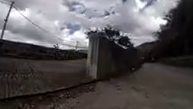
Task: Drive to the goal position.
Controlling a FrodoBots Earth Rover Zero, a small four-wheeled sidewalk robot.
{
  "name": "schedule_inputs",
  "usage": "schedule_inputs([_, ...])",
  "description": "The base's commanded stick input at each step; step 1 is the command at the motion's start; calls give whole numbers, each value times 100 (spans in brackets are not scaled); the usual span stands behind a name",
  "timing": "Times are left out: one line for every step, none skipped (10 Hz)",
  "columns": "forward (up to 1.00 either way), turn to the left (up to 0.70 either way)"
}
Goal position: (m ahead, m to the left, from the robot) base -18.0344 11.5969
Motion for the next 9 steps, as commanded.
schedule_inputs([0,0])
schedule_inputs([0,0])
schedule_inputs([0,0])
schedule_inputs([0,0])
schedule_inputs([0,0])
schedule_inputs([0,0])
schedule_inputs([70,0])
schedule_inputs([70,0])
schedule_inputs([70,0])
